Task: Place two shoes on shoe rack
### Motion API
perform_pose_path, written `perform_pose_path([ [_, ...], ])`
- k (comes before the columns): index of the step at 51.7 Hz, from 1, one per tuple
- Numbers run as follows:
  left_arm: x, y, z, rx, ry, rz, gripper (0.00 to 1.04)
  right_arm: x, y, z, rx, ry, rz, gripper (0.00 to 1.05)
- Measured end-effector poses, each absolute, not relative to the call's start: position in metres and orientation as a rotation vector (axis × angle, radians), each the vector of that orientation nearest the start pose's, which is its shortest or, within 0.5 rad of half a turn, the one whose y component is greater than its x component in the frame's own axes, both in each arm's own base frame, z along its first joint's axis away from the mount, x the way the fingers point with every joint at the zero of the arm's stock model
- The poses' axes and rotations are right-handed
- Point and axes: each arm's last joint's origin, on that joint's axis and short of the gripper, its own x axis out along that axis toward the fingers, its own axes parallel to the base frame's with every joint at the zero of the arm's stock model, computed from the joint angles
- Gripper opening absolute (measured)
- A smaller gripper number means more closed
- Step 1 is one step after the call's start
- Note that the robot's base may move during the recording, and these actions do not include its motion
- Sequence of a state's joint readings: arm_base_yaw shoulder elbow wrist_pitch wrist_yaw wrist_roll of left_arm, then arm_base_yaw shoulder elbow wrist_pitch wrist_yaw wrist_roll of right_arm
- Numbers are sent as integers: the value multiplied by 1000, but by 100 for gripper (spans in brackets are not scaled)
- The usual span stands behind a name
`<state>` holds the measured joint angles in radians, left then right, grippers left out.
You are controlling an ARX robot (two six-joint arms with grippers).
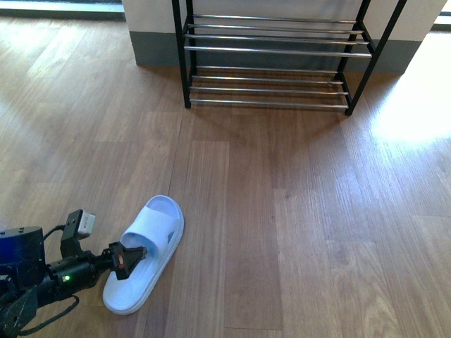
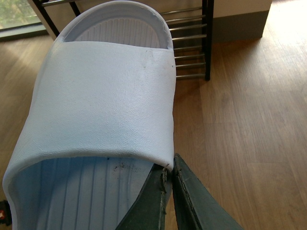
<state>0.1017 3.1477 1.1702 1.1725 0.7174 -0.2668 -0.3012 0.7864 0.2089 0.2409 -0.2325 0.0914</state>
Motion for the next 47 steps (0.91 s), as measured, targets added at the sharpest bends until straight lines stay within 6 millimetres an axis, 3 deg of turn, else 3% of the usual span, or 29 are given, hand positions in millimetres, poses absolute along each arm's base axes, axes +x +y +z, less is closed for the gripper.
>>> perform_pose_path([
  [19, 326, 27, -229, -532, 823, -514, 95, 157, -42, 175, 179, 322, -83, 1],
  [35, 376, 38, -231, -420, 794, -524, 95, 157, -42, 175, 179, 322, -83, 1],
  [41, 386, 39, -232, -370, 805, -541, 95, 157, -42, 175, 179, 322, -83, 1],
  [43, 388, 39, -232, -358, 809, -547, 94, 157, -42, 175, 179, 322, -83, 1],
  [47, 396, 39, -233, -320, 815, -543, 81, 157, -42, 175, 179, 322, -83, 1],
])
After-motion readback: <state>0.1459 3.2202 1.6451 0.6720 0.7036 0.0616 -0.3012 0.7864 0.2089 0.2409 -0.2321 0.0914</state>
